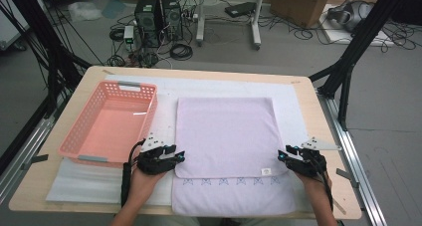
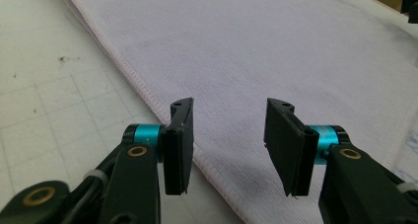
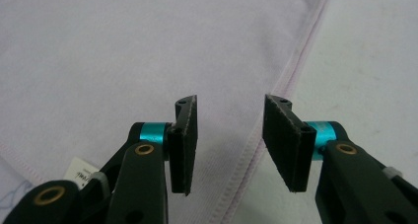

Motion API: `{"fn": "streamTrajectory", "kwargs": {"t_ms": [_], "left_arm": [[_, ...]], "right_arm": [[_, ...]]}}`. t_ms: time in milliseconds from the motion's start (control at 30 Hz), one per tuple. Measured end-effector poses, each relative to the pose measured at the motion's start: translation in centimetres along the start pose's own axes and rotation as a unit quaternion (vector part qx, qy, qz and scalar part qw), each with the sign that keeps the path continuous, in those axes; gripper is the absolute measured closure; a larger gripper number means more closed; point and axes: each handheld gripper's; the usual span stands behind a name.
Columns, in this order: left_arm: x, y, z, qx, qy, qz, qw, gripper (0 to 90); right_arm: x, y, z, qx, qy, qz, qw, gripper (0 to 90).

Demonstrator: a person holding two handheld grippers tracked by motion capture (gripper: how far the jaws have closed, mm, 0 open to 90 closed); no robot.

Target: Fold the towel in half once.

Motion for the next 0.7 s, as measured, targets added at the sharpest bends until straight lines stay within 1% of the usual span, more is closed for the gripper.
{"fn": "streamTrajectory", "kwargs": {"t_ms": [33, 100, 200, 333, 367, 467, 600, 633, 700], "left_arm": [[-0.1, 0.0, -0.2, 0.003, -0.001, 0.002, 1.0000, 54.5], [-0.4, 0.2, -0.6, -0.001, 0.000, 0.004, 1.0000, 55.0], [-1.0, 0.5, -1.0, -0.001, 0.002, 0.009, 1.0000, 55.6], [-2.1, 1.0, -1.4, -0.017, 0.003, 0.008, 0.9998, 58.6], [-2.4, 1.1, -1.5, -0.018, 0.000, 0.008, 0.9998, 58.6], [-3.1, 1.4, -2.0, -0.022, 0.003, 0.008, 0.9997, 59.3], [-3.4, 1.8, -2.6, -0.026, 0.011, 0.016, 0.9995, 59.4], [-3.4, 1.9, -2.7, -0.025, 0.012, 0.019, 0.9994, 59.4], [-3.3, 1.9, -2.9, -0.029, 0.012, 0.020, 0.9993, 59.4]], "right_arm": [[0.0, 0.1, 0.0, -0.006, 0.000, 0.000, 1.0000, 56.5], [-0.1, 0.3, 0.3, -0.010, 0.002, 0.001, 1.0000, 56.5], [-0.4, 0.6, 0.7, -0.015, 0.002, -0.001, 0.9999, 56.5], [-1.2, 1.3, 1.2, -0.011, 0.001, -0.005, 0.9999, 56.5], [-1.4, 1.4, 1.3, -0.011, 0.001, -0.008, 0.9999, 56.5], [-1.9, 1.9, 1.7, -0.012, 0.003, -0.008, 0.9999, 56.5], [-2.7, 2.7, 2.1, -0.012, 0.007, -0.007, 0.9999, 56.5], [-2.9, 2.8, 2.2, -0.010, 0.009, -0.008, 0.9999, 56.5], [-3.2, 3.1, 2.3, -0.013, 0.010, -0.008, 0.9998, 56.5]]}}
Point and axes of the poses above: each handheld gripper's, and its own axes: x roughly forward along the jaws, y roughly out of its underside, z roughly to its left, and after that the axes turned 15 degrees about x, right-handed
